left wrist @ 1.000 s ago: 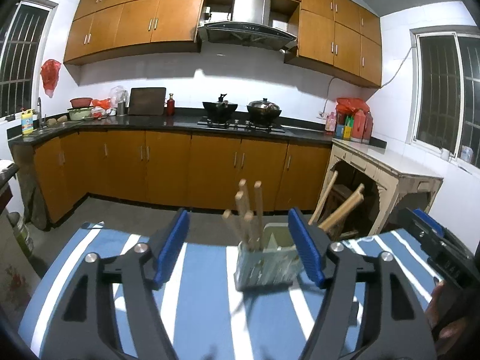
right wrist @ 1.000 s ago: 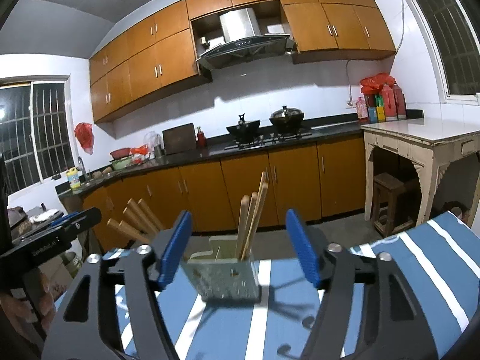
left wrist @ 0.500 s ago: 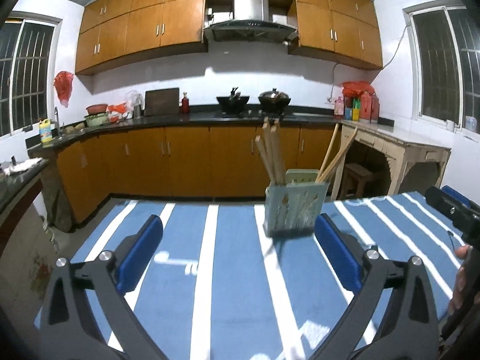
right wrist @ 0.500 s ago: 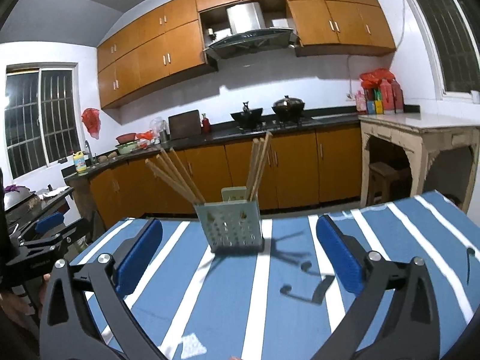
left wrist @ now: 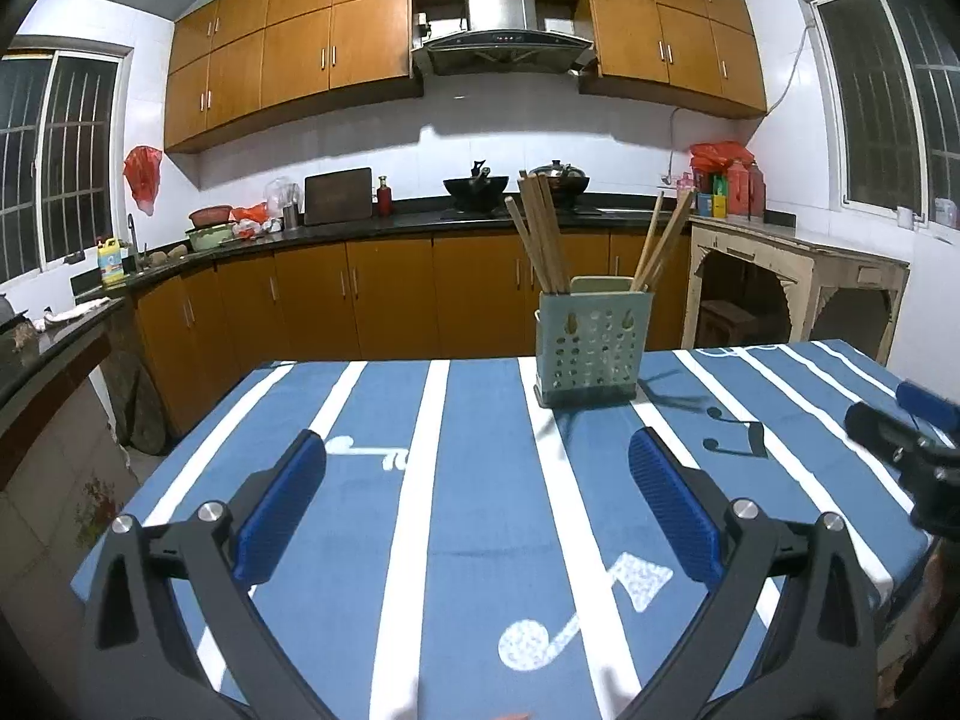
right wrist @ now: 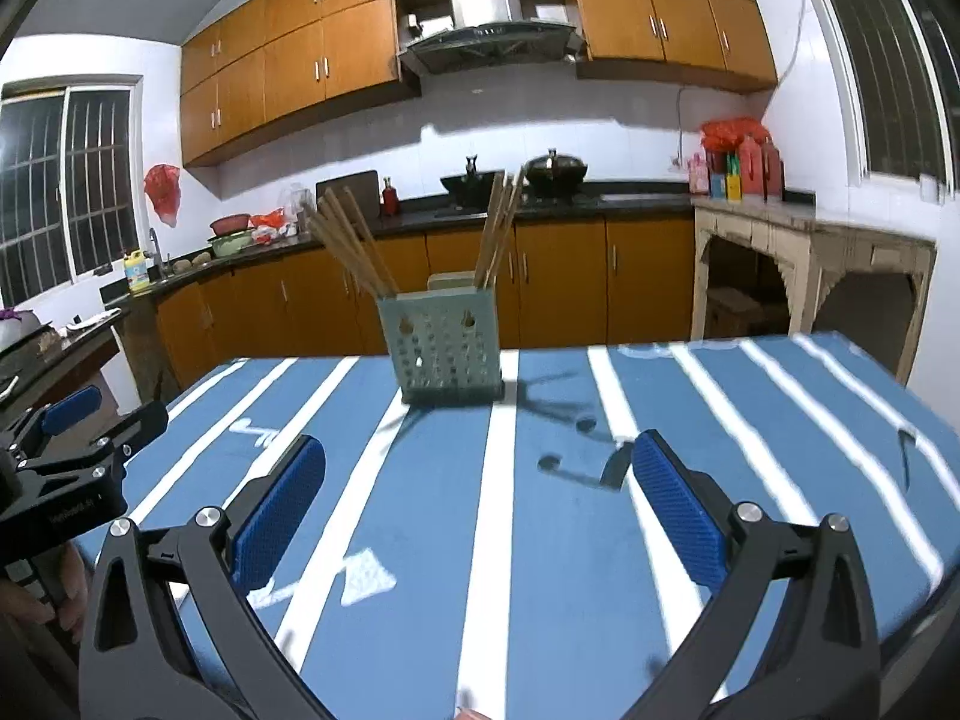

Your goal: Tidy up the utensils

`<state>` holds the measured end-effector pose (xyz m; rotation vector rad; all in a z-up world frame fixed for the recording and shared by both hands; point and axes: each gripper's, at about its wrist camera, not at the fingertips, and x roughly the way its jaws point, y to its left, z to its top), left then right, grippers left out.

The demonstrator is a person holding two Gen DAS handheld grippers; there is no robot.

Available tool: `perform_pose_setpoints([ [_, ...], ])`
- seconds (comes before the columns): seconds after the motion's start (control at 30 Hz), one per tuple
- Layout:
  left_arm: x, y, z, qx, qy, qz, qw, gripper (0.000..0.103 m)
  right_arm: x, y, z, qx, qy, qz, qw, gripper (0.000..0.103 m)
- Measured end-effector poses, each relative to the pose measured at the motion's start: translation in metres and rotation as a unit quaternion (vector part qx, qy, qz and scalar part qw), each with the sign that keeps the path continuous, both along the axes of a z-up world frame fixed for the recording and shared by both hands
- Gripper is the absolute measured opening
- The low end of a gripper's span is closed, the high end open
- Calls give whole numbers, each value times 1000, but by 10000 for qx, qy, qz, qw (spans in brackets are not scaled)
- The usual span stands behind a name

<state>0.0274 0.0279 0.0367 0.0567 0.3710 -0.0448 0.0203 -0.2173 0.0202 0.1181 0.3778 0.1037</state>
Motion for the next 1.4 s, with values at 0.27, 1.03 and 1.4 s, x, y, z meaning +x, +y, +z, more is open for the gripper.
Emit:
perform_pose_setpoints([
  [0.27,-11,4,-22,-68,157,93,9998,99,-6,0,-15,-54,138,-116,9998,101],
  [1.03,-21,1,-31,-183,-8,51,9998,99,-17,1,-18,-78,-106,-166,9998,101],
  [1.4,-23,-1,-29,-231,-56,16,9997,99,-19,2,-17,-113,-184,-181,9996,101],
])
